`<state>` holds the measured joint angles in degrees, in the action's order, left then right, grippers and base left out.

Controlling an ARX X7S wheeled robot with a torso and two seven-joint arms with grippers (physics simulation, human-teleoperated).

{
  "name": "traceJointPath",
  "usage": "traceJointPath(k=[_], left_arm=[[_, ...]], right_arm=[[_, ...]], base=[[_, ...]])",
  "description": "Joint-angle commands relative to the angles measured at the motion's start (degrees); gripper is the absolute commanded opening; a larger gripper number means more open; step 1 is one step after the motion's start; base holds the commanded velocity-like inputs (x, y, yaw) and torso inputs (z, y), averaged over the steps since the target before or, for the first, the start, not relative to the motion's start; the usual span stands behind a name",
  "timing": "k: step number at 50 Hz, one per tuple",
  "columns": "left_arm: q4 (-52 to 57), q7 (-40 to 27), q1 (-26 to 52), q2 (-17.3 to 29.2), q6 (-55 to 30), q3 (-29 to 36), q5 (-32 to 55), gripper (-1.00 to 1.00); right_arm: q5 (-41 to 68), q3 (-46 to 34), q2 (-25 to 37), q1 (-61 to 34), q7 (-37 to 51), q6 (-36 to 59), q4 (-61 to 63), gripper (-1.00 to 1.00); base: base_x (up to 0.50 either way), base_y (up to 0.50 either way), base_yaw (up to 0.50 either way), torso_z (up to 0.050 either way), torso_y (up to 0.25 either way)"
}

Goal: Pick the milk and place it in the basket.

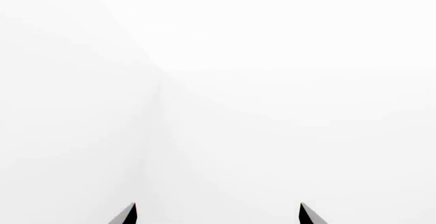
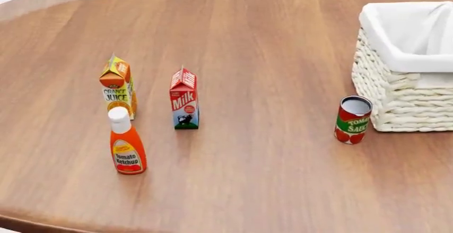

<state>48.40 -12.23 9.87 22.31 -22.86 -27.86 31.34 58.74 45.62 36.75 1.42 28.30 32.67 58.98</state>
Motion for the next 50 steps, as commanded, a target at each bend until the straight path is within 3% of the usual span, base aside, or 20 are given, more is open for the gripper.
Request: traceJointPath(k=[1, 50], left_arm=[[0.52, -0.27, -0.03, 0.43, -0.15, -0.21, 0.72, 1.00], [0.63, -0.97, -0.54, 1.51, 0.59, -0.03, 1.19, 1.00]], right_arm=[[-0.18, -0.08, 0.29, 1.67, -0.54, -2.06, 0.02, 1.00], [-1.45, -3.85, 4.03, 4.91, 0.50, -6.44, -0.36, 1.00]], base=[[0.27, 0.00, 0.00, 0.000, 0.000], [0.50, 0.00, 0.00, 0.000, 0.001]])
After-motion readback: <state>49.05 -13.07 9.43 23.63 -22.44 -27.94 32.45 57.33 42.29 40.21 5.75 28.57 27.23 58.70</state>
